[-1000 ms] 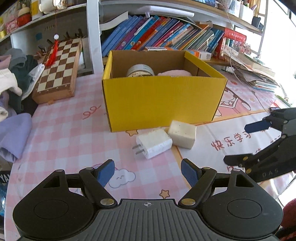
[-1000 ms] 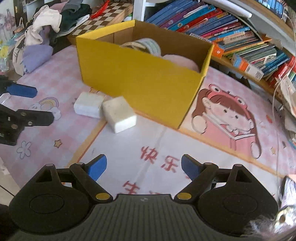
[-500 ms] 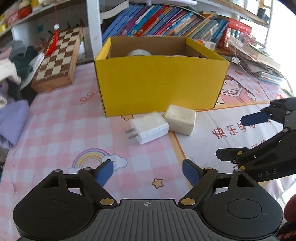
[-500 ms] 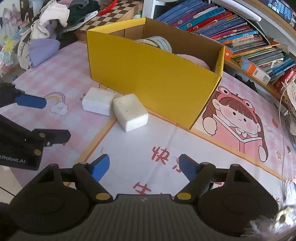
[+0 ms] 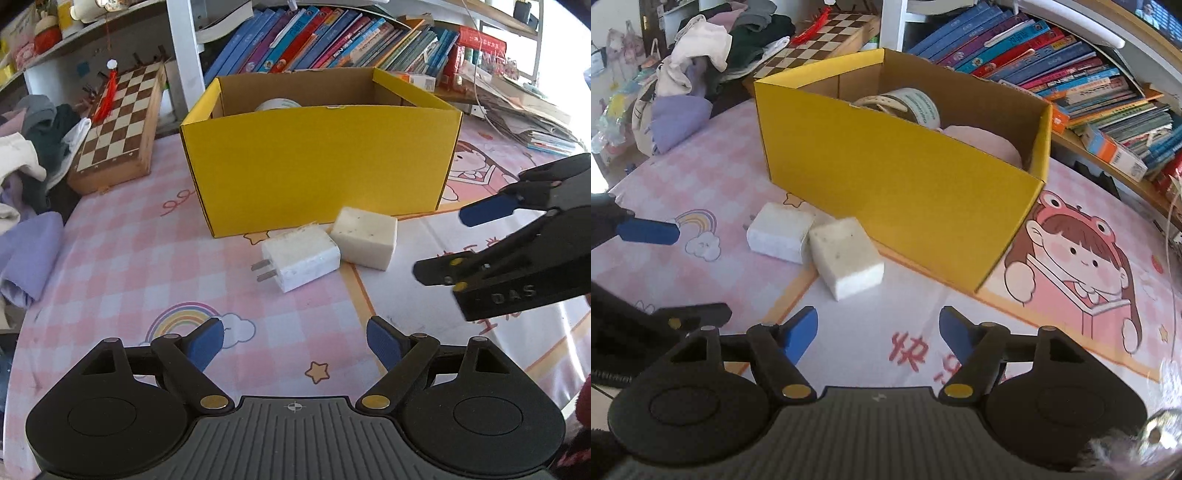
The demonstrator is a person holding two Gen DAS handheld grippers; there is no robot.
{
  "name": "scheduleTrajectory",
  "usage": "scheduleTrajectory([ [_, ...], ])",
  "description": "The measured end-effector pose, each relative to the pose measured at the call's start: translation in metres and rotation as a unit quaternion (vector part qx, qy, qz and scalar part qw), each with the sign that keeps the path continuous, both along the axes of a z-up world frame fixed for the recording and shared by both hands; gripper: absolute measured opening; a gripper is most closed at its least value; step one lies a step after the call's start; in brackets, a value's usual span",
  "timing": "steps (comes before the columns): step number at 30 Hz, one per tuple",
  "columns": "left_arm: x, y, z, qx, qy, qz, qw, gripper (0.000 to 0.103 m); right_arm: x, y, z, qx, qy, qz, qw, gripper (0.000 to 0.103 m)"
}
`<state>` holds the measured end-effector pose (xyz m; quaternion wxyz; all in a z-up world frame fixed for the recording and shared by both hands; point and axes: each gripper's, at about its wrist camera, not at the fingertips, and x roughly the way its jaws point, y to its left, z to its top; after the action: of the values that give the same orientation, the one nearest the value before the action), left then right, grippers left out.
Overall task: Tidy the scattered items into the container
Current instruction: 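Grasp the large white charger with the left tool while the right tool grasps the square charger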
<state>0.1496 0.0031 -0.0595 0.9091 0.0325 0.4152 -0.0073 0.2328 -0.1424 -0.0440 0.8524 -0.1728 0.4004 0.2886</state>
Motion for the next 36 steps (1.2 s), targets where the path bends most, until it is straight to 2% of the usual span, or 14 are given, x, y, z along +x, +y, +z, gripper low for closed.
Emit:
scheduleTrajectory([
  [8,0.006,0.006,-0.003,-0.004,0.01,0.028,0.9995,0.087,0.023,0.019,-0.009,0.005,0.021,0.029,0.999,0.063],
  [14,0.015,0.002,-0.005,0.002,0.008,0.019,0.9998,0.087,0.046,0.037,-0.016,0.01,0.048,0.049,0.998,0.058],
  [15,0.017,0.001,-0.005,0.003,0.007,0.019,0.9998,0.087,0.048,0.039,-0.017,0.01,0.051,0.053,0.997,0.055],
  [16,0.019,0.001,-0.005,0.003,0.006,0.018,0.9998,0.087,0.049,0.039,-0.018,0.014,0.055,0.055,0.997,0.046],
  [19,0.027,0.001,-0.005,0.007,0.004,0.017,0.9998,0.087,0.051,0.037,-0.016,0.025,0.062,0.057,0.996,0.039],
  [24,0.041,-0.001,-0.004,0.01,-0.005,0.007,0.9999,0.087,0.047,0.022,-0.008,0.029,0.052,0.038,0.997,0.036],
  [30,0.063,-0.003,-0.01,-0.001,-0.005,0.0,1.0,0.086,0.044,-0.002,-0.006,0.038,0.075,0.009,0.996,0.036],
  [36,0.074,-0.005,-0.017,-0.004,0.001,0.005,1.0,0.086,0.035,-0.011,-0.008,0.041,0.083,0.003,0.996,0.036],
])
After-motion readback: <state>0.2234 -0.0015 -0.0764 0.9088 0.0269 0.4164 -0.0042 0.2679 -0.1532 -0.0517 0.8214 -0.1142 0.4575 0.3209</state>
